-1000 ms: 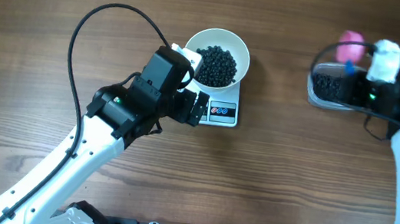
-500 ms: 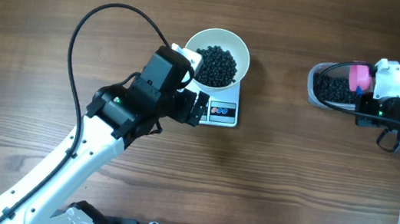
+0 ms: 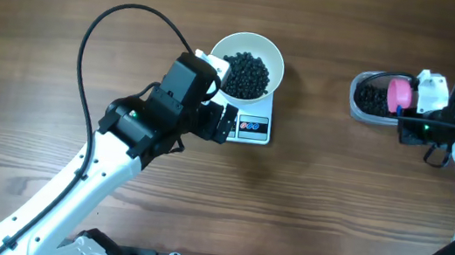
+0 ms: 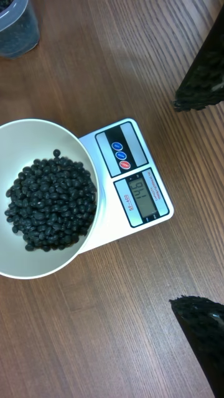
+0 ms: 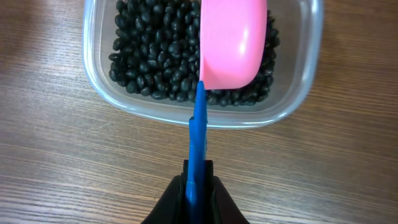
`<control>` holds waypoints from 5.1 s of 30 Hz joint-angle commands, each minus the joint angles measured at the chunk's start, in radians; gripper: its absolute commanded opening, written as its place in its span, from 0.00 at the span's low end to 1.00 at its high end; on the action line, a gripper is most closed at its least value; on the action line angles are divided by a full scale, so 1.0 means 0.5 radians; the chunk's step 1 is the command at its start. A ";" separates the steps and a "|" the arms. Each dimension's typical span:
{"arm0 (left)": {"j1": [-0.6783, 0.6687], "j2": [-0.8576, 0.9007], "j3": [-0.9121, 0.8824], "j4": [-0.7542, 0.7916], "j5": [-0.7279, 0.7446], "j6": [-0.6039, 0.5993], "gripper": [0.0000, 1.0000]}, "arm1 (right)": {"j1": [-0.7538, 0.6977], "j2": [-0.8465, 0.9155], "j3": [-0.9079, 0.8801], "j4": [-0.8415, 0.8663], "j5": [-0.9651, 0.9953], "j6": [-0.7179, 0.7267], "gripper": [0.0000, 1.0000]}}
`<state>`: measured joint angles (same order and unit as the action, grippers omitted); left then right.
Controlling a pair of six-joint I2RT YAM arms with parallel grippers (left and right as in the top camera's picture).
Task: Scoop item into bowl and weigh 150g on scale
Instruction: 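Return the empty scoop right to the bean container, then dip the pink scoop into the container to pick up a few beans, then carry the scoop left and hold it over the white bowl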
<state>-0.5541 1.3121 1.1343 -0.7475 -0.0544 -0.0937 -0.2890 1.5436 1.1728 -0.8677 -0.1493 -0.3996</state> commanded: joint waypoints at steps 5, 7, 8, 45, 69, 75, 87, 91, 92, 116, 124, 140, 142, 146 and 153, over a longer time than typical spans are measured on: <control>0.004 0.015 0.028 0.005 0.017 0.022 1.00 | 0.003 0.077 -0.008 -0.019 -0.271 -0.032 0.04; 0.003 0.015 0.028 0.005 0.017 0.022 1.00 | 0.003 0.077 -0.008 -0.022 -0.347 -0.032 0.04; 0.003 0.015 0.028 0.005 0.017 0.022 1.00 | 0.003 0.077 -0.008 -0.026 -0.391 -0.032 0.04; 0.003 0.014 0.028 0.005 0.017 0.022 1.00 | 0.002 0.077 -0.008 -0.116 -0.647 0.179 0.04; 0.004 0.014 0.028 0.005 0.017 0.022 1.00 | -0.125 0.077 -0.008 -0.113 -0.829 0.251 0.04; 0.003 0.015 0.028 0.005 0.017 0.022 1.00 | -0.195 0.077 -0.007 -0.129 -0.982 0.304 0.08; 0.004 0.015 0.028 0.005 0.017 0.022 1.00 | -0.381 0.077 -0.007 -0.129 -1.198 0.453 0.04; 0.003 0.015 0.028 0.005 0.017 0.022 1.00 | -0.420 0.077 -0.007 -0.130 -1.331 0.455 0.04; 0.003 0.015 0.028 0.005 0.017 0.022 1.00 | -0.423 0.077 -0.007 -0.132 -1.343 0.457 0.04; 0.004 0.015 0.028 0.005 0.017 0.022 1.00 | -0.249 0.077 -0.007 0.085 -2.345 0.533 0.04; 0.004 0.014 0.028 0.005 0.017 0.022 1.00 | 0.168 0.077 -0.007 0.486 -2.229 0.822 0.04; 0.004 0.015 0.028 0.005 0.017 0.022 1.00 | 0.937 0.077 -0.007 0.761 -1.111 0.733 0.04; 0.004 0.014 0.028 0.005 0.017 0.022 1.00 | 0.990 0.077 -0.007 0.799 -0.990 0.706 0.04; 0.003 0.015 0.028 0.005 0.017 0.022 1.00 | 1.050 0.077 -0.007 0.875 -0.890 0.694 0.04; 0.003 0.015 0.028 0.005 0.017 0.022 1.00 | 1.066 0.077 -0.007 0.897 -0.887 0.524 0.04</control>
<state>-0.5541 1.3121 1.1343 -0.7475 -0.0544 -0.0937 0.2398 1.5711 1.1709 -0.4252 -0.6209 -0.0528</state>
